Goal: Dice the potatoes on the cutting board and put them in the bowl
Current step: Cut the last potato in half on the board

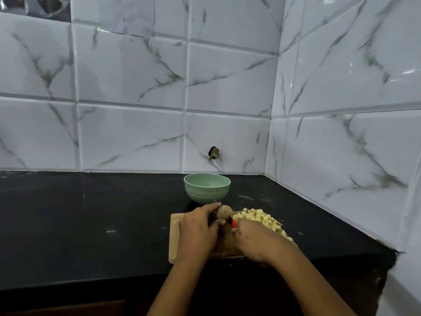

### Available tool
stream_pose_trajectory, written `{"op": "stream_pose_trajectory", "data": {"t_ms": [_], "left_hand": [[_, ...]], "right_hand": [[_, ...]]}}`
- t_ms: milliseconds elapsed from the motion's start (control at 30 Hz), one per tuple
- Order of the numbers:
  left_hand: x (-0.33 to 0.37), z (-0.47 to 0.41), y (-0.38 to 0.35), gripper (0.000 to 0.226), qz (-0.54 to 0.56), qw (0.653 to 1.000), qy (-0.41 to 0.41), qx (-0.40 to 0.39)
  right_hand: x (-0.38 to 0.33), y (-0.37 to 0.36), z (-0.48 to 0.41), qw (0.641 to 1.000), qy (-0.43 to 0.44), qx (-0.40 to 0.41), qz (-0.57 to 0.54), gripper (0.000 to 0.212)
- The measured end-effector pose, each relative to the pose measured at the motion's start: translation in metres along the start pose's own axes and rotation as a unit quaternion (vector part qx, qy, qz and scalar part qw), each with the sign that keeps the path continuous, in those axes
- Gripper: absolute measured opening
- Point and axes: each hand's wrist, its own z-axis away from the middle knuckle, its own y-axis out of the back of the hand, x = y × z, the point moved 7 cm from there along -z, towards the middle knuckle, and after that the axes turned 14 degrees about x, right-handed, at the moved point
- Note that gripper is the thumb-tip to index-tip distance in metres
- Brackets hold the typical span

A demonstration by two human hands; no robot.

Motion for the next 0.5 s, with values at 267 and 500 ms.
{"op": "stream_pose_trajectory", "data": {"t_ms": [267, 500], "left_hand": [[0.002, 0.001, -0.002, 0.045, -0.007, 1.000, 0.005, 0.001], [-0.008, -0.001, 0.004, 0.038, 0.020, 0.996, 0.081, 0.035]], "right_hand": [[-0.007, -0.003, -0.009, 0.998, -0.016, -0.056, 0.034, 0.027], [-0.015, -0.007, -0.007, 0.988, -0.019, -0.096, 0.121, 0.031]]}}
